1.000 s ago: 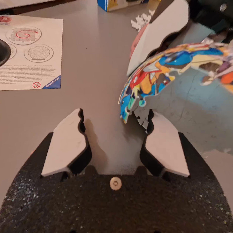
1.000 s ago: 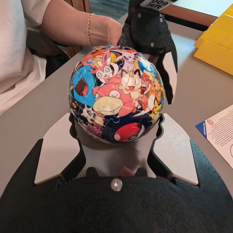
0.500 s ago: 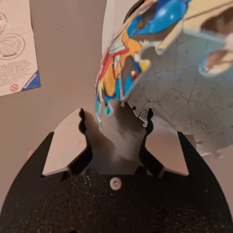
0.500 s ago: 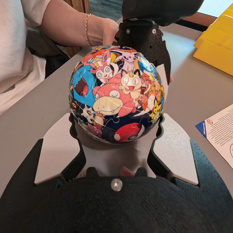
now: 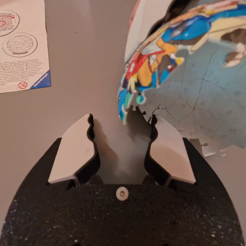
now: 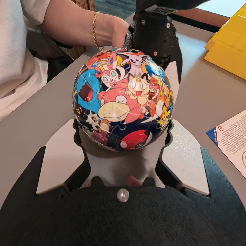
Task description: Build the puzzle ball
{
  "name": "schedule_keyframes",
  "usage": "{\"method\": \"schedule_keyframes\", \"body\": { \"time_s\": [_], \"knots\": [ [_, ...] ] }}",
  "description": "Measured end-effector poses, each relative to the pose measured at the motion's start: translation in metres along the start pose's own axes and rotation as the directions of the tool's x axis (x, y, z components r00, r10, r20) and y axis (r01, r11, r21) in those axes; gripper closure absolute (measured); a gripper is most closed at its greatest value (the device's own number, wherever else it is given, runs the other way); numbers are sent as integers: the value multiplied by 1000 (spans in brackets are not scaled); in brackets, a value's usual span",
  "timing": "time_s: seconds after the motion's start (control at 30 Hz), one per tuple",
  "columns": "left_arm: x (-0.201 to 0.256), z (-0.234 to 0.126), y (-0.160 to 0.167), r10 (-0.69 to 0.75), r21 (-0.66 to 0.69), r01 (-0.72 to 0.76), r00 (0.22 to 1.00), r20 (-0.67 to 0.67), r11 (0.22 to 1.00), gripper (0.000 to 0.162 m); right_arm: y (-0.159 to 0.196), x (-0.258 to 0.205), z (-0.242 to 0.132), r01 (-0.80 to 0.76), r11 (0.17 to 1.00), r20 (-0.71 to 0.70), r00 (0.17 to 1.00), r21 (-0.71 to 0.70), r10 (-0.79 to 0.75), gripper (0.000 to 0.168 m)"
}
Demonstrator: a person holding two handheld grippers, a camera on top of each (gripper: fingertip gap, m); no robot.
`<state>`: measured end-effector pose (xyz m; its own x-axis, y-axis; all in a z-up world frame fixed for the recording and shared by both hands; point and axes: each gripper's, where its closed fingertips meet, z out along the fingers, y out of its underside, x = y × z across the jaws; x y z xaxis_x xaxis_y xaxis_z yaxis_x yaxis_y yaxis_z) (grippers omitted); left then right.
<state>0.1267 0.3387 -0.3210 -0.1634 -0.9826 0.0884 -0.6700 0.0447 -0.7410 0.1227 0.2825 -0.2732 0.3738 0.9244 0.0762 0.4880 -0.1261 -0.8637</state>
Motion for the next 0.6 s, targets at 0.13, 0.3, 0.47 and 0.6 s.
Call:
{"method": "schedule_keyframes", "body": {
  "time_s": [0.13,0.3,0.47,0.6],
  "knots": [
    [3,6,7,68,-61,-67,998,18,996,75,-1,0,0,4,1000,-1,1000,-3,-4,43],
    [2,7,5,96,-61,-94,995,36,994,72,0,0,0,-1,1000,-4,1000,-2,1,43],
    [-2,6,3,118,-58,-114,991,67,992,70,0,-1,0,-2,1000,-4,1000,-2,2,43],
    [-6,5,4,134,-73,-128,987,91,989,72,1,-1,0,0,1000,-6,1000,-7,0,43]
  ]
}}
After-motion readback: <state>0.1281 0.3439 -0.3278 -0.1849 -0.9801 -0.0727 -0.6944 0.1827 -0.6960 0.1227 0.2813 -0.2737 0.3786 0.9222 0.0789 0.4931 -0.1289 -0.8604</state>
